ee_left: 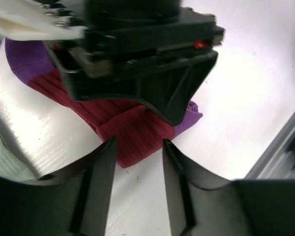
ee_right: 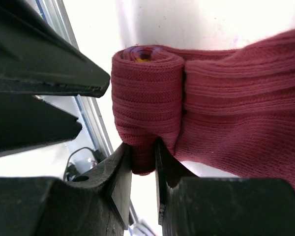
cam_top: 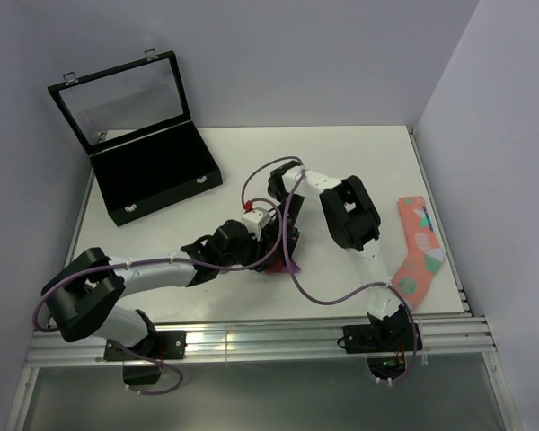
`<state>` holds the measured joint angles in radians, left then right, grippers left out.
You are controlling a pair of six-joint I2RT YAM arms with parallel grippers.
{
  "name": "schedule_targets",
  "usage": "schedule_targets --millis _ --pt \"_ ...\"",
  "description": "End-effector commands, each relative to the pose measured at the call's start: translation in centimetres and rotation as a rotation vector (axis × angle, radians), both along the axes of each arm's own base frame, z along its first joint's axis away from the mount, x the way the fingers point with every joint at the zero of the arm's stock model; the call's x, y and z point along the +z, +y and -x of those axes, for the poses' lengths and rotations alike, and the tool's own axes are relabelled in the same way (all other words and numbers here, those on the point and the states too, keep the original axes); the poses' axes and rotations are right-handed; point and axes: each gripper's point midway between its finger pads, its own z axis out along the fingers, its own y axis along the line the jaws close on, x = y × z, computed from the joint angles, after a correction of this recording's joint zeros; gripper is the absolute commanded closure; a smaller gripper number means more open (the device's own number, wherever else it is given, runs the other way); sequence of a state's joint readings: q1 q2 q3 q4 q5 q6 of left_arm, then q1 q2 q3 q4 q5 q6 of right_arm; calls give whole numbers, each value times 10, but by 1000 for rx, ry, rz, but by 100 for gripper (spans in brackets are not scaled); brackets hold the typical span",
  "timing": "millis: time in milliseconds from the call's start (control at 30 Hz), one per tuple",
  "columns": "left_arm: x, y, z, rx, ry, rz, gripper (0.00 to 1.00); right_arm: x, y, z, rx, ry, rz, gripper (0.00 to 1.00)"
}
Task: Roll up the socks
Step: Roll the sock at the center of the board.
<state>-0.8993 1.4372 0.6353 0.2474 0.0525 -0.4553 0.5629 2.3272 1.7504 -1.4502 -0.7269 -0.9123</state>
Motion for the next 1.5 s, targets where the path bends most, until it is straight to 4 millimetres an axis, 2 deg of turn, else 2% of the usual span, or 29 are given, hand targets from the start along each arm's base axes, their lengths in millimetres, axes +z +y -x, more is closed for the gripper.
schedule_targets --millis 0,367,567,833,1333,1467 --pt "14 -9 -12 -10 -120 -47 51 -23 -13 -15 44 -40 69 88" --pt "8 -31 -7 -168 -173 -118 41 -30 -29 -15 117 -67 83 88" --pt "-7 -44 -5 -246 -151 -146 38 -35 -31 -17 119 -64 101 89" --pt "-21 -39 4 -289 -110 -161 36 -35 -31 -18 116 -65 101 89" --pt "-49 -22 12 -293 19 -174 43 -42 -24 -22 29 -90 102 88" --pt "-61 -21 17 -304 66 -196 52 -44 -23 -29 -10 -119 100 88"
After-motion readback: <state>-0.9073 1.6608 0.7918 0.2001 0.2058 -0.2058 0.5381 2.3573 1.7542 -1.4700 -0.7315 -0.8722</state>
